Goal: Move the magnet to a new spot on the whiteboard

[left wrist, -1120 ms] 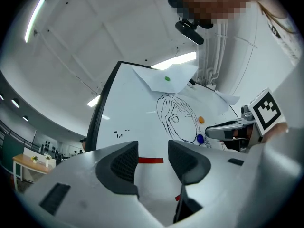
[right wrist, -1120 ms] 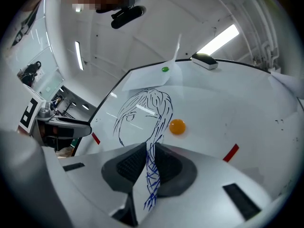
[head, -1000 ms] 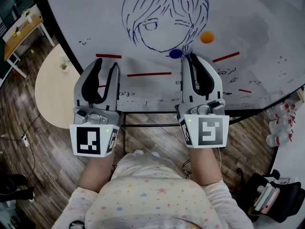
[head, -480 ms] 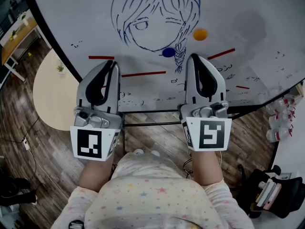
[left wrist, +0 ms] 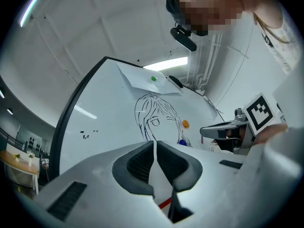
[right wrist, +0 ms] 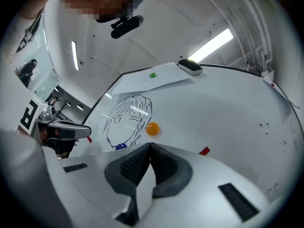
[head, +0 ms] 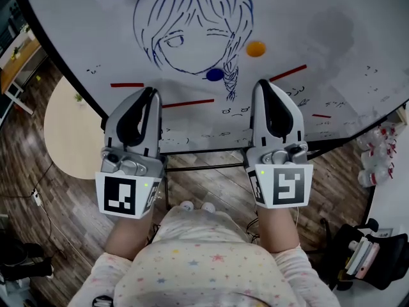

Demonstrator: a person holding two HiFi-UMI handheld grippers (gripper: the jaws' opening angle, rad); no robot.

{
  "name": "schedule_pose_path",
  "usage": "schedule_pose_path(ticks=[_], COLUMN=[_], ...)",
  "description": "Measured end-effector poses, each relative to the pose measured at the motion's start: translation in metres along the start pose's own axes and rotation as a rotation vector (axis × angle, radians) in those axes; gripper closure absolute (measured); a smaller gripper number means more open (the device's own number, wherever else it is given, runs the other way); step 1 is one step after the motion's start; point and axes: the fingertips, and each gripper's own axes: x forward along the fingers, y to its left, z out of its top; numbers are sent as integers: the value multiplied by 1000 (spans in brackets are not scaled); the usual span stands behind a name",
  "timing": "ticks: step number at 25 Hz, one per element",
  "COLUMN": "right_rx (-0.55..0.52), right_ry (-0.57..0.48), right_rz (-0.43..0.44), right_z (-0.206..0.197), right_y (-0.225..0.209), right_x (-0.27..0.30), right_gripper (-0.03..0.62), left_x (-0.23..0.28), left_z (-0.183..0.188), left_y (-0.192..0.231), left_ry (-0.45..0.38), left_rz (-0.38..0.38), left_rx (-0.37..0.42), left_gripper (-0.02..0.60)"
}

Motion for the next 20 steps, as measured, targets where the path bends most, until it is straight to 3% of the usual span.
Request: schedule_pose_path(ticks=[7,20], right_rx=[43,86], right_ry=[18,48], right_rz=[-11,45], right_z=[-14,-45], right_y=[-17,-23], right_x=[-13,-34], right_gripper=[594,594], left_x=[-2,-21], left_z=[-15,-38], left_y=[-7,-26], left_ry=[35,91], left_rz=[22,79], left_rx=[-22,-49], left_gripper=[552,552])
